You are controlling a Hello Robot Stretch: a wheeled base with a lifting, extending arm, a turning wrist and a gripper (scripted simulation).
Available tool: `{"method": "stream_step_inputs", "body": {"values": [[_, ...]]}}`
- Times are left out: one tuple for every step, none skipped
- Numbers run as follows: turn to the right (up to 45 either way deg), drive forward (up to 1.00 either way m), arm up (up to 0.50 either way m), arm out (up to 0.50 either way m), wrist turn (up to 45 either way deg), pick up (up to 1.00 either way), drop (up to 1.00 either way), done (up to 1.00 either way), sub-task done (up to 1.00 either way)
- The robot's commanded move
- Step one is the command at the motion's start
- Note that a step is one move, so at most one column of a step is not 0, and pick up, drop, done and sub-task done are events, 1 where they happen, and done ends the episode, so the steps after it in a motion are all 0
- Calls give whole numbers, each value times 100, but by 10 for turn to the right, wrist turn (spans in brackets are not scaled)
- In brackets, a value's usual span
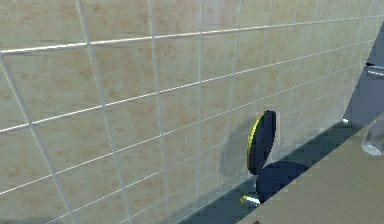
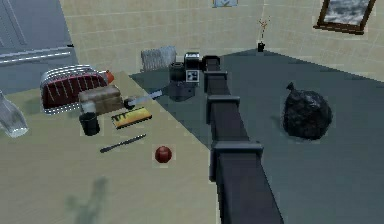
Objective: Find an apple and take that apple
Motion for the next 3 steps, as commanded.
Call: {"method": "stream_step_inputs", "body": {"values": [[0,0,0,0,150,0,0,0,0],[0,0,-30,0,0,0,0,0,0],[0,0,0,0,0,100,0,0,0]]}}
